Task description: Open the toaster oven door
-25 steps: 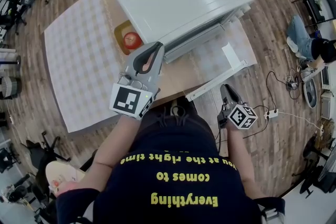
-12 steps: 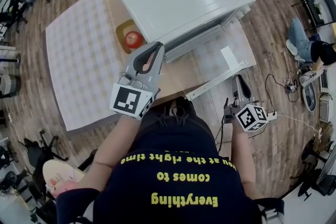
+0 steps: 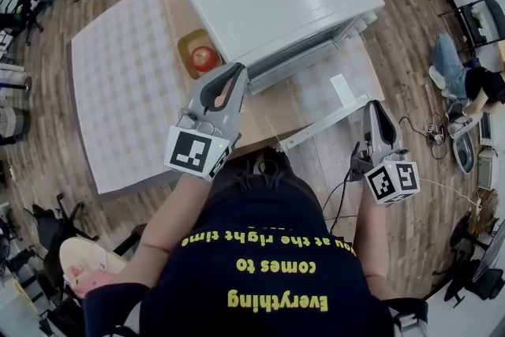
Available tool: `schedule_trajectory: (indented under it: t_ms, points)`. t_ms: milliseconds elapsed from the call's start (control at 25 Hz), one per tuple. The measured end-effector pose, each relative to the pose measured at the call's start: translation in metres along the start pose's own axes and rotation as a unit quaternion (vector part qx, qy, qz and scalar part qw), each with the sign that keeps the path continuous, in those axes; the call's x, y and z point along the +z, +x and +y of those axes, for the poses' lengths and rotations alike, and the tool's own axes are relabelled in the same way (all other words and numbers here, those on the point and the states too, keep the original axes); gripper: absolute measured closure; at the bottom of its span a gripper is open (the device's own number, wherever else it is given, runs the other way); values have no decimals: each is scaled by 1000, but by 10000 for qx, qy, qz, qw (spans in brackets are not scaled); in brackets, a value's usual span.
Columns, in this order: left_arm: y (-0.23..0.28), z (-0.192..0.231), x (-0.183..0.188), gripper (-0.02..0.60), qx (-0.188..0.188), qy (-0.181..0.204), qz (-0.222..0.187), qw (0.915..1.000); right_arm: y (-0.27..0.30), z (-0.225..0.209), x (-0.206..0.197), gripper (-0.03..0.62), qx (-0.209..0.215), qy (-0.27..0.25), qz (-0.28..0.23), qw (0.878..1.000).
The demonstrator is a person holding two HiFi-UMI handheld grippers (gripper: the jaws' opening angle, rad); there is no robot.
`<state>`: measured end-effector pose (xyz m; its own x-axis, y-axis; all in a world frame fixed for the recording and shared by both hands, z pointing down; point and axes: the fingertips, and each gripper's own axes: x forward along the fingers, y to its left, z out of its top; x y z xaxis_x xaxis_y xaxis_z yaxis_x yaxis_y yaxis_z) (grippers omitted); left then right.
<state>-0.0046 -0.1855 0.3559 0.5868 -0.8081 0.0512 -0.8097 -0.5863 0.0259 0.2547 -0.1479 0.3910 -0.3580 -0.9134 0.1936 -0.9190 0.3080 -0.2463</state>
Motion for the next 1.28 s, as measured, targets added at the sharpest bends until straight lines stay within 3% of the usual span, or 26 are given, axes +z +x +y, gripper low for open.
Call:
schedule_trajectory:
  t_ms: [440, 960, 1280]
  points:
    - [-13, 4, 25, 568, 152, 121, -264, 9995, 10, 43, 70, 558, 244, -886, -571, 9941]
    - [-28, 5, 46, 574, 279, 154, -527, 9981, 21, 96, 122, 583, 645, -1345, -1036, 9834]
    - [-31, 9, 56, 574, 369, 117, -652, 9971, 29, 111, 125, 583, 760, -1333, -1059, 9825]
